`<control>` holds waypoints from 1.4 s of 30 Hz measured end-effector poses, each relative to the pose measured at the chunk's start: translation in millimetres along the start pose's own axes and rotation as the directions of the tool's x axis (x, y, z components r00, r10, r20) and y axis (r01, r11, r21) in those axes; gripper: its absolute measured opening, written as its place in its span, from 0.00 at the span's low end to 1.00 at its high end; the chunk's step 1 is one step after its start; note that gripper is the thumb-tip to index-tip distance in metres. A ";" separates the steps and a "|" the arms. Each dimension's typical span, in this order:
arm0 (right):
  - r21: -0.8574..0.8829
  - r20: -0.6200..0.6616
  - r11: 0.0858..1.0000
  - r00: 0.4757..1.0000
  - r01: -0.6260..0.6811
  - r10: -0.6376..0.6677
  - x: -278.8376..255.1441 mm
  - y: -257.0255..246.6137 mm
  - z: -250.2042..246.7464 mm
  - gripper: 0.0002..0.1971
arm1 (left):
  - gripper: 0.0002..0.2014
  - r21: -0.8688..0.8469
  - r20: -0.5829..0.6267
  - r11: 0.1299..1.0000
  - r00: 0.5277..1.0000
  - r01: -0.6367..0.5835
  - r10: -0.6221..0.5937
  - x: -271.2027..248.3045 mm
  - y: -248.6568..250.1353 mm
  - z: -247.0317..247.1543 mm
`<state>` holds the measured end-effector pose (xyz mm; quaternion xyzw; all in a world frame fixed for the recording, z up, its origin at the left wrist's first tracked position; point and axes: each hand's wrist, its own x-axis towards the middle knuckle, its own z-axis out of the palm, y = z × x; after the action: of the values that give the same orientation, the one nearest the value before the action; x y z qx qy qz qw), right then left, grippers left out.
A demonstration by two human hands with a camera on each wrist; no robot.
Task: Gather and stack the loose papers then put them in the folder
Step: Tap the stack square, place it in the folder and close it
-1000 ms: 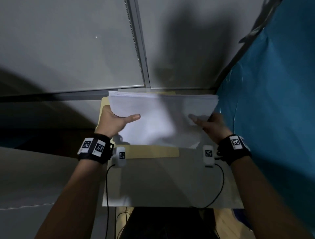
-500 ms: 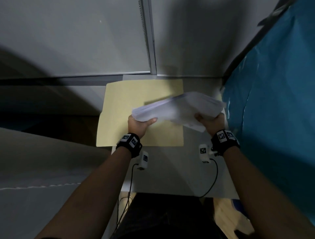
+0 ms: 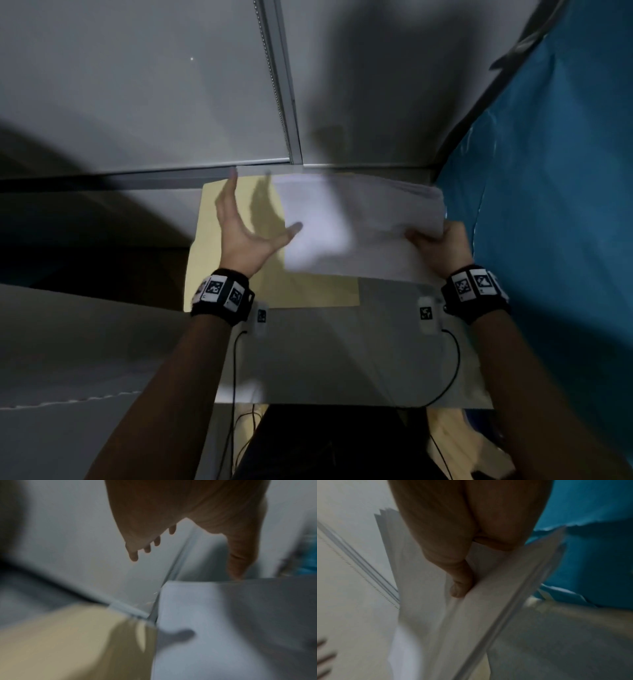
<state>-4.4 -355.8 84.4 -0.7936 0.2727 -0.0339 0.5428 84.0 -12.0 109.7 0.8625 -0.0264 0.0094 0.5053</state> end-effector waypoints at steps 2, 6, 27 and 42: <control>-0.052 0.038 0.998 0.998 0.046 -0.044 -5.9 -10.1 -7.4 0.11 | 0.75 0.184 0.166 0.918 0.932 -0.351 0.323 5.6 50.8 -5.1; -0.130 0.142 0.978 0.979 0.163 -0.144 -18.1 -34.4 -7.9 0.13 | 0.66 0.504 0.503 0.658 0.809 -0.560 0.303 21.4 106.3 26.3; 0.348 -0.010 0.923 0.985 0.166 -0.173 -27.5 -79.8 43.1 0.27 | 0.20 -0.380 0.066 0.915 0.991 0.135 -0.119 -14.0 36.4 54.2; 0.173 0.048 0.984 0.998 -0.038 0.030 -20.0 -14.9 73.0 0.07 | 0.22 -0.025 0.209 0.942 0.923 0.334 -0.322 -18.0 -49.9 93.7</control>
<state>10.1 -280.9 72.5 -0.7392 0.2697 -0.0303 0.6164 67.8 -68.7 19.6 0.8357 0.0667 -0.1637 0.5200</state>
